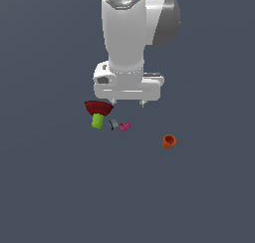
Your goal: Pick up a designated object from a clutter of objects.
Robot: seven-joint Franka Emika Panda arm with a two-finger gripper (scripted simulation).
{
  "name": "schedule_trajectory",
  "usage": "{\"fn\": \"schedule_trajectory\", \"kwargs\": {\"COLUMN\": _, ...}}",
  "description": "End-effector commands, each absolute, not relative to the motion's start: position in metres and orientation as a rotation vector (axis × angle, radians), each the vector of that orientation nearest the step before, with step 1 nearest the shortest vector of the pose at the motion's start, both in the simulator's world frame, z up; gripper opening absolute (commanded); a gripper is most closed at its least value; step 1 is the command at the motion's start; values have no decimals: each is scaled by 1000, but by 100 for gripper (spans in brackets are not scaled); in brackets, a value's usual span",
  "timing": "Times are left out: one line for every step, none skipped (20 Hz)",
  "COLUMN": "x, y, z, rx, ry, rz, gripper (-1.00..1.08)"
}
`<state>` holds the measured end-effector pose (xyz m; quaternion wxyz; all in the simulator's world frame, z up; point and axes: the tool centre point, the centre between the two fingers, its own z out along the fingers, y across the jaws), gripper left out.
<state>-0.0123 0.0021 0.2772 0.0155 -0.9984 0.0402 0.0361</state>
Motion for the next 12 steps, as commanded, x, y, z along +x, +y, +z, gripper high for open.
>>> {"fn": "schedule_trajectory", "kwargs": {"x": -13, "y": 1, "z": 269, "rx": -3101, "ry": 170, "rz": 111, "gripper": 100}}
{"fn": "schedule_trajectory", "kwargs": {"x": -13, "y": 1, "z": 265, "rx": -3098, "ry": 193, "rz": 110, "gripper": 100}}
{"fn": "schedule_trajectory", "kwargs": {"x": -14, "y": 0, "z": 261, "rx": -3095, "ry": 219, "rz": 109, "gripper": 100}}
{"fn": "schedule_trajectory", "kwargs": {"x": -15, "y": 0, "z": 256, "rx": -3091, "ry": 248, "rz": 108, "gripper": 100}}
{"fn": "schedule_trajectory", "kwargs": {"x": -15, "y": -1, "z": 251, "rx": -3087, "ry": 279, "rz": 107, "gripper": 100}}
{"fn": "schedule_trajectory", "kwargs": {"x": -16, "y": -2, "z": 245, "rx": -3082, "ry": 313, "rz": 106, "gripper": 100}}
{"fn": "schedule_trajectory", "kwargs": {"x": -17, "y": -3, "z": 239, "rx": -3076, "ry": 349, "rz": 104, "gripper": 100}}
{"fn": "schedule_trajectory", "kwargs": {"x": -18, "y": -4, "z": 233, "rx": -3069, "ry": 388, "rz": 103, "gripper": 100}}
{"fn": "schedule_trajectory", "kwargs": {"x": -20, "y": -5, "z": 226, "rx": -3062, "ry": 430, "rz": 101, "gripper": 100}}
{"fn": "schedule_trajectory", "kwargs": {"x": -21, "y": -6, "z": 219, "rx": -3054, "ry": 475, "rz": 99, "gripper": 100}}
{"fn": "schedule_trajectory", "kwargs": {"x": -23, "y": -8, "z": 212, "rx": -3045, "ry": 523, "rz": 98, "gripper": 100}}
{"fn": "schedule_trajectory", "kwargs": {"x": -25, "y": -9, "z": 204, "rx": -3035, "ry": 573, "rz": 96, "gripper": 100}}
